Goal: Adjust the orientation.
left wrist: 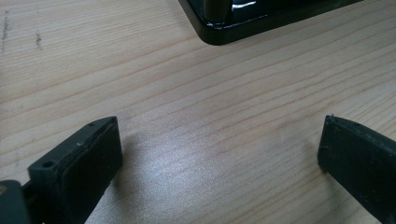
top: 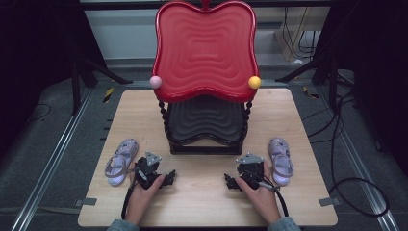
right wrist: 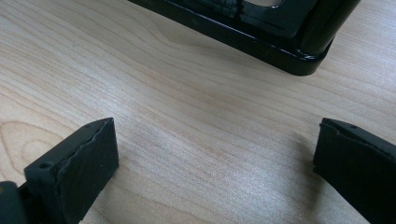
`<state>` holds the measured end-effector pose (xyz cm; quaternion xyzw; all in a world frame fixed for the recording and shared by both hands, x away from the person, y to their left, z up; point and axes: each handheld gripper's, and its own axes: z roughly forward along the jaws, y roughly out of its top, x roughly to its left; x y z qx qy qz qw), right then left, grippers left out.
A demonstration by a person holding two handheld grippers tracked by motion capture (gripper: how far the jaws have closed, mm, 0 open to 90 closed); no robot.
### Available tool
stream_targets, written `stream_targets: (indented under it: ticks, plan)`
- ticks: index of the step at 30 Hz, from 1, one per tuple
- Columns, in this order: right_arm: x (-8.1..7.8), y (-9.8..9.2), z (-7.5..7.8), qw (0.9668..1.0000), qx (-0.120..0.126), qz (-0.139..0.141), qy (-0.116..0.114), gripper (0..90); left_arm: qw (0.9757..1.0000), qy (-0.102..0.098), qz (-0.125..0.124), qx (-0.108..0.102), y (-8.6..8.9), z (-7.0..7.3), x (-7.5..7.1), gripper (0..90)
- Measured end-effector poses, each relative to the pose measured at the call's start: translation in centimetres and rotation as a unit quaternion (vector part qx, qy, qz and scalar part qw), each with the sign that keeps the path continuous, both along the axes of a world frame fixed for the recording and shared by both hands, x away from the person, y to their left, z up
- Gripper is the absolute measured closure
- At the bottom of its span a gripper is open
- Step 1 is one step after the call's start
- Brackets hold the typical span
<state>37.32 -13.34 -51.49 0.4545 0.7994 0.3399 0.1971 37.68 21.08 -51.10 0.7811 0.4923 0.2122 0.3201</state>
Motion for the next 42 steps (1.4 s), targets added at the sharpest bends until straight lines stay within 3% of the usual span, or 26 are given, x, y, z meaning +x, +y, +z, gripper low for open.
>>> stream_targets:
  ticks: [6,7,9,12,13,14,15,16,18,21,22,23,24,25,26,28,32,33,34,37,42]
  plan:
    - [0.0,0.0,0.0,1.0,0.0,0.0,0.0,0.4,0.9999,0.007,-0.008,0.002,0.2,0.1,0.0,0.0]
    - [0.0,0.0,0.0,1.0,0.0,0.0,0.0,0.4,0.9996,0.019,-0.018,0.007,0.4,0.5,0.0,1.8]
    - [0.0,0.0,0.0,1.0,0.0,0.0,0.0,0.4,0.9995,0.028,-0.017,0.001,0.7,1.2,0.1,5.0]
    - [0.0,0.0,0.0,1.0,0.0,0.0,0.0,0.4,0.9993,0.033,-0.012,0.014,1.0,2.2,0.2,4.6]
    - [0.0,0.0,0.0,1.0,0.0,0.0,0.0,0.4,0.9985,0.043,-0.01,0.032,1.3,3.4,0.5,4.6]
    - [0.0,0.0,0.0,1.0,0.0,0.0,0.0,0.4,0.9985,0.043,-0.01,0.032,1.3,3.4,0.5,4.7]
    - [0.0,0.0,0.0,1.0,0.0,0.0,0.0,0.4,0.998,0.046,-0.006,0.044,1.8,4.7,0.8,5.5]
    - [0.0,0.0,0.0,1.0,0.0,0.0,0.0,0.4,0.998,0.046,-0.006,0.044,1.8,4.7,0.8,6.3]
    - [0.0,0.0,0.0,1.0,-0.001,0.001,0.0,0.4,0.9973,0.047,0.0,0.055,2.7,6.2,1.2,7.0]
    - [0.0,0.0,0.0,1.0,-0.001,0.001,0.0,0.4,0.9974,0.047,0.009,0.054,4.2,8.5,1.6,10.1]
    - [0.0,0.0,0.0,1.0,-0.001,0.001,0.0,0.4,0.9974,0.047,0.009,0.054,4.2,8.5,1.6,10.5]
    - [0.0,0.0,0.0,1.0,0.0,0.002,0.0,0.4,0.9972,0.047,0.021,0.054,5.1,9.6,1.8,10.6]
    - [0.0,0.0,0.0,1.0,0.0,0.002,0.0,0.4,0.9972,0.047,0.021,0.054,5.1,9.6,1.8,11.1]
    - [0.0,0.0,0.0,1.0,-0.001,0.002,0.0,0.4,0.9972,0.045,0.03,0.051,6.2,10.7,2.0,12.8]
    - [0.0,0.0,0.0,1.0,-0.001,0.002,0.0,0.4,0.9972,0.045,0.03,0.051,6.2,10.7,2.0,14.1]
    - [0.0,0.0,0.0,1.0,-0.001,0.002,0.0,0.4,0.997,0.041,0.042,0.051,7.9,11.7,2.1,16.6]
    - [0.0,-0.1,0.0,1.0,-0.001,0.002,0.0,0.4,0.9964,0.044,0.049,0.053,9.4,12.4,2.0,22.4]
    - [0.0,-0.1,0.0,1.0,-0.001,0.002,0.0,0.4,0.9959,0.045,0.054,0.057,10.0,12.6,1.9,29.0]
    - [0.0,-0.1,0.0,1.0,-0.001,0.003,0.0,0.4,0.9956,0.047,0.056,0.058,10.3,12.7,1.9,29.4]
    - [0.0,-0.1,0.0,1.0,-0.001,0.003,0.0,0.4,0.993,0.069,0.064,0.072,11.9,12.5,1.8,33.4]
    - [0.0,-0.1,0.0,1.0,0.0,0.004,0.0,0.4,0.9905,0.087,0.072,0.078,13.2,11.9,1.4,37.8]
